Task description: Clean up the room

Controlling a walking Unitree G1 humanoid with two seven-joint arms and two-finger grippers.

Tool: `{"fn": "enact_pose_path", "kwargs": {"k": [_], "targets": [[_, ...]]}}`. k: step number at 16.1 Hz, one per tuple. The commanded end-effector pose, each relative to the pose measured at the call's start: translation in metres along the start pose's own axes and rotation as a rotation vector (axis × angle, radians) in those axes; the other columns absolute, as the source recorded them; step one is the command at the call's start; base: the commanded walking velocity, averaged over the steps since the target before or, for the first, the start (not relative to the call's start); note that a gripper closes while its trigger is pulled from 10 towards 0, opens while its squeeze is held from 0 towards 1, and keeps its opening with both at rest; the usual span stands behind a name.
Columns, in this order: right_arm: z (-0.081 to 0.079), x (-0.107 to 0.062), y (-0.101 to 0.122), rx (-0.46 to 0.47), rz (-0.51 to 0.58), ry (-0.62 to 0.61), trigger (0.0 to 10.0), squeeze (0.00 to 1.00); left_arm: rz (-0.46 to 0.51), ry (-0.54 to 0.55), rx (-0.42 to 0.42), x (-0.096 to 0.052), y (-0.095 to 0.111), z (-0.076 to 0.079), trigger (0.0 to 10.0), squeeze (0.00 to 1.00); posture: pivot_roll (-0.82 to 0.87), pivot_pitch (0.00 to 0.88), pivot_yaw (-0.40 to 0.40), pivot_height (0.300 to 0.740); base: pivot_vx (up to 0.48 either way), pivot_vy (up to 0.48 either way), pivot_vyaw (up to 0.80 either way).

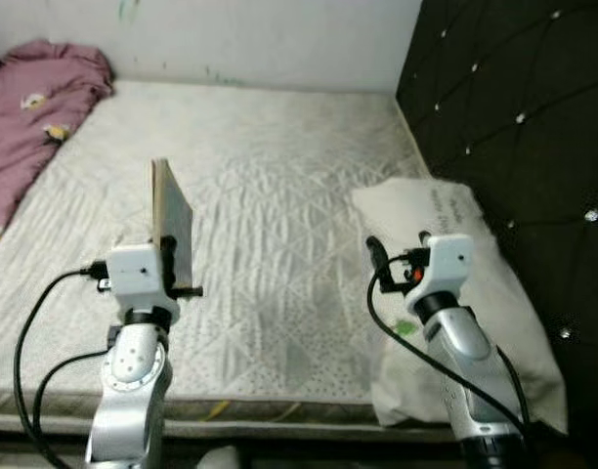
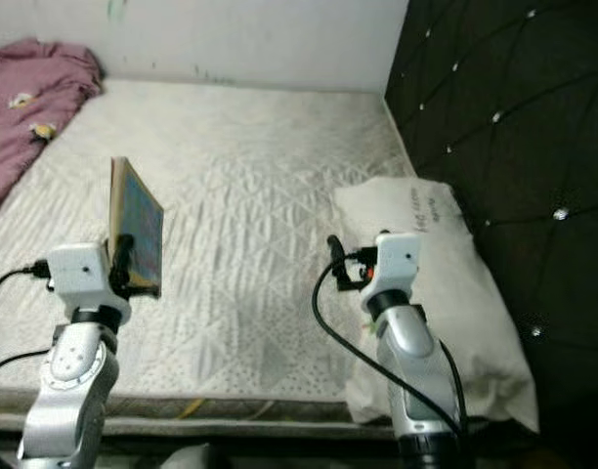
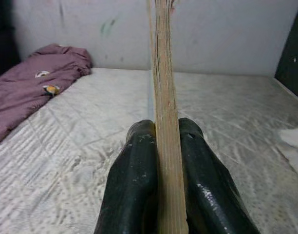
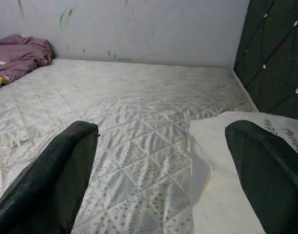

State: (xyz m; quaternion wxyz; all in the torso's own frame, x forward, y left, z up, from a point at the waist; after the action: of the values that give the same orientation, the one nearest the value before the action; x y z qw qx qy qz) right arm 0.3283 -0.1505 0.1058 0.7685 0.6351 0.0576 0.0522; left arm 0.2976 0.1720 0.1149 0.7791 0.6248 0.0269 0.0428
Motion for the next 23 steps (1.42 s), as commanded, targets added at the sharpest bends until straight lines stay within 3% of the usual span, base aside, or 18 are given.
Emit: {"fn": "enact_pose_path", "kwargs": {"k": [1,5,12,19,21,23], "targets": [[0.009,-0.003,-0.004,-0.003,-0.018,-0.032,10.0,0.00,-0.005,-0.033,-0.013,-0.003,0.002,0.009,10.0,0.00,-0.03,0.019,-0.012,0.740,0.000,0.000,0.00],[0.014,-0.007,-0.005,-0.005,-0.023,-0.074,10.0,0.00,-0.013,-0.021,-0.085,-0.008,-0.003,0.003,10.0,0.00,-0.03,0.028,-0.015,0.740,0.000,0.000,0.00],[0.015,-0.008,-0.006,-0.002,-0.019,-0.099,10.0,0.00,-0.020,-0.025,-0.047,-0.008,-0.004,0.002,10.0,0.00,-0.02,0.004,-0.011,0.740,0.000,0.000,0.00],[0.016,-0.005,-0.003,0.005,-0.003,-0.105,10.0,0.00,0.020,0.011,-0.010,-0.002,0.004,0.001,10.0,0.00,-0.02,0.001,-0.010,0.669,0.000,0.000,0.00],[0.019,-0.005,0.001,-0.018,0.010,-0.130,10.0,0.00,0.019,0.029,-0.001,-0.001,0.003,-0.001,10.0,0.00,-0.02,0.002,-0.010,0.646,0.000,0.000,0.00],[0.030,-0.005,0.006,-0.122,0.024,-0.199,10.0,0.00,0.019,0.064,0.018,0.001,0.003,-0.004,10.0,0.00,-0.02,0.004,-0.012,0.646,0.000,0.000,0.00]]}}
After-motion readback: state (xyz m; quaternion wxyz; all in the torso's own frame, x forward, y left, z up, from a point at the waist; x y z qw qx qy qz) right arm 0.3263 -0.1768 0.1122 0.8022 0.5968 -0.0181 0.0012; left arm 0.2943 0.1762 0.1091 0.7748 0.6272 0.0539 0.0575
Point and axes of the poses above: a point about 5 cm out from each wrist's last joint towards the gripper, its own x axis pointing out of the wrist towards the gripper, its own y axis along the axis of the wrist's last joint, z = x × y, the point moved 5 cm from there along x, pointing out of the wrist towards the gripper, and after that the axes turned 13 degrees about -x, right-handed, at the moved point
